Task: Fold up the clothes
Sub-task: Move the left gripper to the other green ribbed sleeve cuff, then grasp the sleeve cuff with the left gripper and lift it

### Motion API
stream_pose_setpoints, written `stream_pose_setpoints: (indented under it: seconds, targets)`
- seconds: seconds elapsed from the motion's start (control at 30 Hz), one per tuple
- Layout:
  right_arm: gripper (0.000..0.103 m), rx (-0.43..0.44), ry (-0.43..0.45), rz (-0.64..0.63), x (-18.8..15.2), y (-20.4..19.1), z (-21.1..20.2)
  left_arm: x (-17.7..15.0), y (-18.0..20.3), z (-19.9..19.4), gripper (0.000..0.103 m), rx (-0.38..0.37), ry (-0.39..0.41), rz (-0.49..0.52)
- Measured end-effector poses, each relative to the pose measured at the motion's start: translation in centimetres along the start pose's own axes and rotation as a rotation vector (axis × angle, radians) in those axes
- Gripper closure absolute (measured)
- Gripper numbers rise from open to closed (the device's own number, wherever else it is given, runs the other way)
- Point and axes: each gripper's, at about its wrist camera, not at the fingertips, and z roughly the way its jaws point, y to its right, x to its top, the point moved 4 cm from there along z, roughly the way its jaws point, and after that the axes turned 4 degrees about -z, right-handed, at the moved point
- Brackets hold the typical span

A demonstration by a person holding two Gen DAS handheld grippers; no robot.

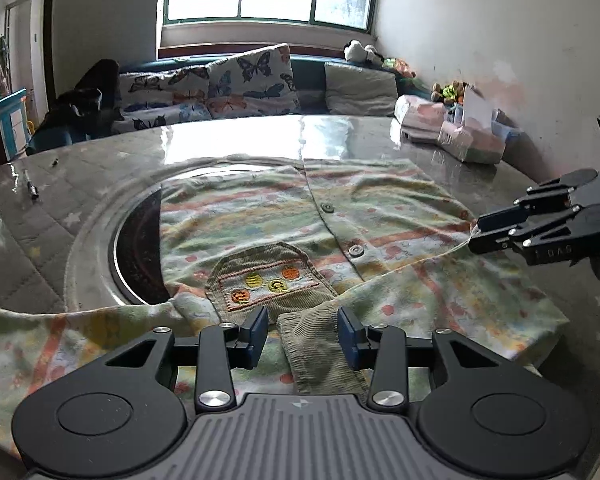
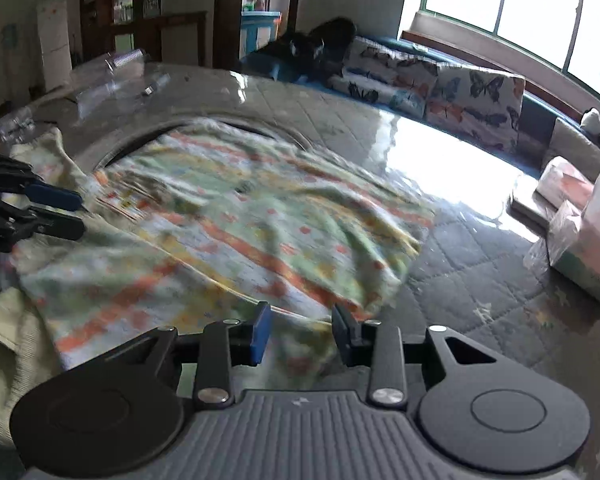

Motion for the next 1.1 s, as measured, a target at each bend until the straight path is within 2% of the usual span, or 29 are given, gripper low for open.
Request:
stream_pose_setpoints:
  seconds: [0.27, 0.4, 0.5, 0.57, 0.67, 0.77, 1.0, 1.1]
  targets:
    - [0.070, 0.173, 0.084, 0.007, 1.6, -7.5, -1.2, -0.7, -2.5, -1.8, 0.062, 0.061, 0.020, -0.074]
    - [0.070, 0.213, 0.081, 0.007, 1.9, -10.1, -0.1, -1.0, -4.4, -3.2, 0.061, 0.102, 0.045, -0.124]
    - [0.070, 0.181, 0.069, -0.034, 1.6, -11.2, 0.5, -1.4, -6.4, -4.2, 0.061, 0.151, 0.058, -0.168]
    - [0.070, 0.162, 0.064, -0.058, 1.5, -11.8, 0.8, -1.7, -8.0, -4.9, 0.060, 0.196, 0.065, -0.203]
    - [0.070, 0.166, 0.092, -0.024, 1.9, -11.5, 0.4, -2.1, -10.6, -5.7, 0.059, 0.267, 0.078, -0.260]
    - [0.070, 0.161, 0.067, -0.021, 1.6, -11.6, 1.3, -2.4, -13.4, -6.5, 0.059, 0.351, 0.095, -0.327]
    - [0.070, 0.156, 0.066, -0.009, 1.7, -11.4, 1.3, -2.7, -19.5, -8.0, 0.056, 0.585, 0.136, -0.430]
    - [0.069, 0.158, 0.066, 0.005, 1.6, -11.3, 1.3, -3.2, -21.3, -8.2, 0.056, 0.630, 0.123, -0.482]
